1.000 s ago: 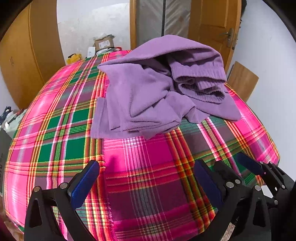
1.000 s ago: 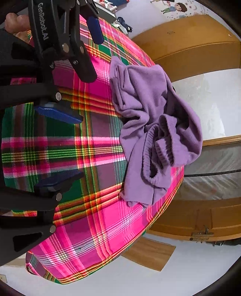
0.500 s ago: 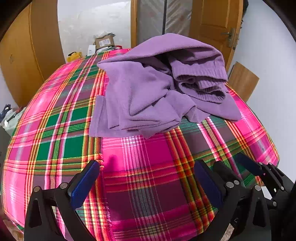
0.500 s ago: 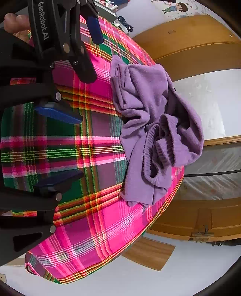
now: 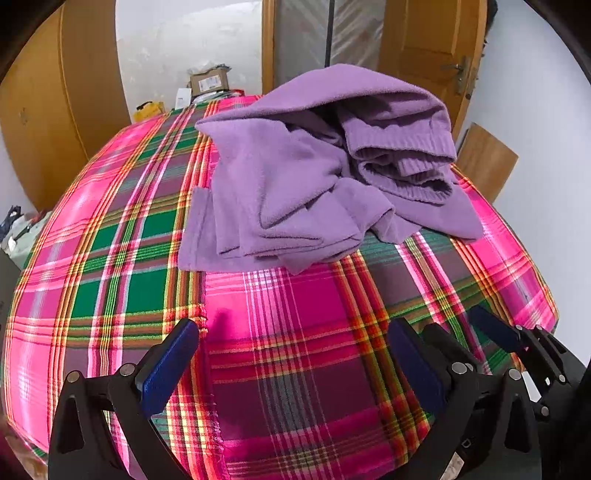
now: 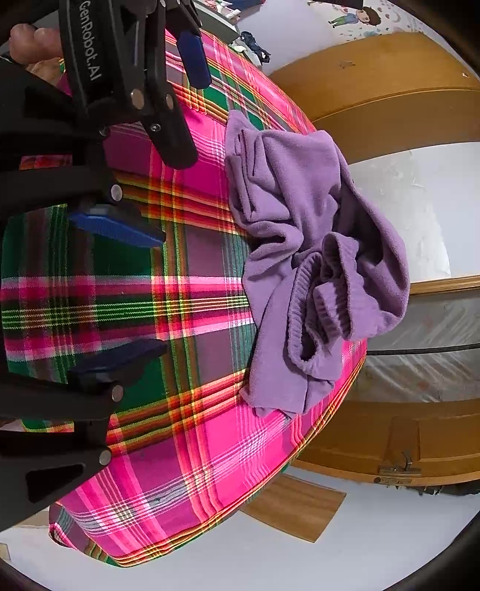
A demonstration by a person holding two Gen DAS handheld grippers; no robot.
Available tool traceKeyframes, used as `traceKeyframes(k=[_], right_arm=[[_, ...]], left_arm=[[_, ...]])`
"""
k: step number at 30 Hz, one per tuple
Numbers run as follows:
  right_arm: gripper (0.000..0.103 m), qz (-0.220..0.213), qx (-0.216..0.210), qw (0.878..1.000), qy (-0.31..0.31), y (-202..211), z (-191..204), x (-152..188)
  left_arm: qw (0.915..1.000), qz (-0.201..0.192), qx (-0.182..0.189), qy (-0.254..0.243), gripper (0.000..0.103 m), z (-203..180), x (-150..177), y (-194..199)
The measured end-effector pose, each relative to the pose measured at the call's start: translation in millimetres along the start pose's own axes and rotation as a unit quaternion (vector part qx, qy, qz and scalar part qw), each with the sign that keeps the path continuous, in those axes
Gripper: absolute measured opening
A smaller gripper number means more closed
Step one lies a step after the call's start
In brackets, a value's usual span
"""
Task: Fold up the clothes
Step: 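Move both tools toward the crumpled purple sweater on the bed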
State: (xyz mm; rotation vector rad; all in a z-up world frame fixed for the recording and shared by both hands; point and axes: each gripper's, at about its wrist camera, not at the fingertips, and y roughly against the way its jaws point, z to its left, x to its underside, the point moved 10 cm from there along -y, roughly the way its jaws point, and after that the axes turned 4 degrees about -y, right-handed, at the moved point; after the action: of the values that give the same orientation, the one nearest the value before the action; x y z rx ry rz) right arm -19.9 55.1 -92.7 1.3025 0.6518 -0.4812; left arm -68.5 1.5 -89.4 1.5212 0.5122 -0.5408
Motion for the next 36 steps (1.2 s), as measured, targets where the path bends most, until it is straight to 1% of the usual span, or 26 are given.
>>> traceKeyframes(k=[17, 36], right_arm=[[0.052, -0.001, 0.004, 1.0, 0.001, 0.1, -1.5, 3.3], [0.052, -0.006, 0.005, 1.0, 0.016, 1.4, -2.5, 2.3]], left_arm=[[0.9999, 0.003, -0.002, 0.011, 0.102, 3.1, 2.1, -0.8], [0.9997, -0.006, -0.023, 0.005, 0.102, 2.7, 0.9, 0.2]])
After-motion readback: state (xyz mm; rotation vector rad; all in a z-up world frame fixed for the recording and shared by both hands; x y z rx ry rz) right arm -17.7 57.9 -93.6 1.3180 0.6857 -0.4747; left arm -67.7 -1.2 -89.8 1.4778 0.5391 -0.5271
